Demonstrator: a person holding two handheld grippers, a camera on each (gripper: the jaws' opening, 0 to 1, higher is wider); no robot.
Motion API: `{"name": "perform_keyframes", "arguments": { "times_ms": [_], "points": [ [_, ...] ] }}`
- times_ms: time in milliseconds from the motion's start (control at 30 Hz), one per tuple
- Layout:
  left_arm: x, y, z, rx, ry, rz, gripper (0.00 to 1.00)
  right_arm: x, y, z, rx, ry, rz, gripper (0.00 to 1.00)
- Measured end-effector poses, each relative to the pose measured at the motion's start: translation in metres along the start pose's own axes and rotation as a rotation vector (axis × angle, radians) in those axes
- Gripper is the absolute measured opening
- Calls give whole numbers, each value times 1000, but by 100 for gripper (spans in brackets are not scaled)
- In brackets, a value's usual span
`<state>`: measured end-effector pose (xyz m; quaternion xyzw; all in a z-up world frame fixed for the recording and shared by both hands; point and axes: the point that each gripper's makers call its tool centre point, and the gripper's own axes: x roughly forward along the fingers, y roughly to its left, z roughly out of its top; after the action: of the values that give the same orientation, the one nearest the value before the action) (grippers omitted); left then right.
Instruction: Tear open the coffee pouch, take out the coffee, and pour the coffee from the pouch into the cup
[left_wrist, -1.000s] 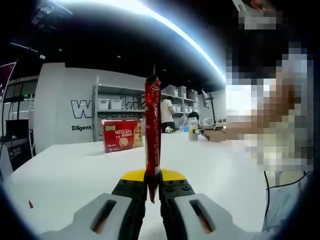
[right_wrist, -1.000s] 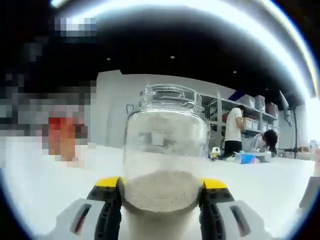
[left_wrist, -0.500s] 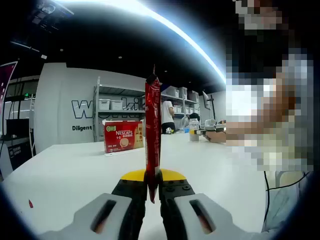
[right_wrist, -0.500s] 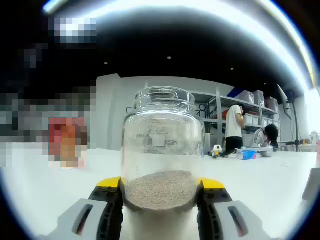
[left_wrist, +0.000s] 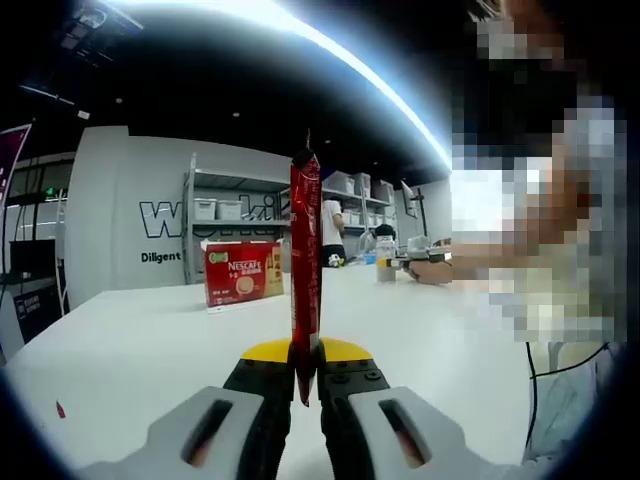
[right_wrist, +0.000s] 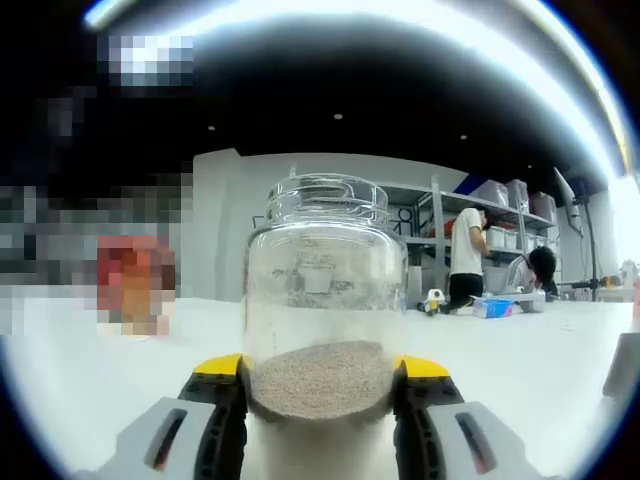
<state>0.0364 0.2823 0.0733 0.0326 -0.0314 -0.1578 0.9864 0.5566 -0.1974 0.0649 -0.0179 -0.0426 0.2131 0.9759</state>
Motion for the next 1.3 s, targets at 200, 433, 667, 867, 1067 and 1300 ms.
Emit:
{"name": "perform_keyframes", "arguments": {
  "times_ms": [200,433,667,867,1067,1300],
  "points": [
    [-2,1,3,1,-10,-1,11,-8,1,1,3,-1,0,57],
    [-3,0,4,-2,-14,-2,11,-22,10,2,6,-2,22,57],
    [-2,-1,3,-4,-11,-4,11,-41,32,5,13,-8,72,57],
    [-3,0,4,-6,-17,0,11,-55,55,7,14,-11,136,57],
    [-3,0,4,-8,-16,-1,11,-68,72,8,18,-13,165,57],
    [-2,1,4,-12,-12,-5,11,-81,95,11,18,-16,205,57]
  ]
}}
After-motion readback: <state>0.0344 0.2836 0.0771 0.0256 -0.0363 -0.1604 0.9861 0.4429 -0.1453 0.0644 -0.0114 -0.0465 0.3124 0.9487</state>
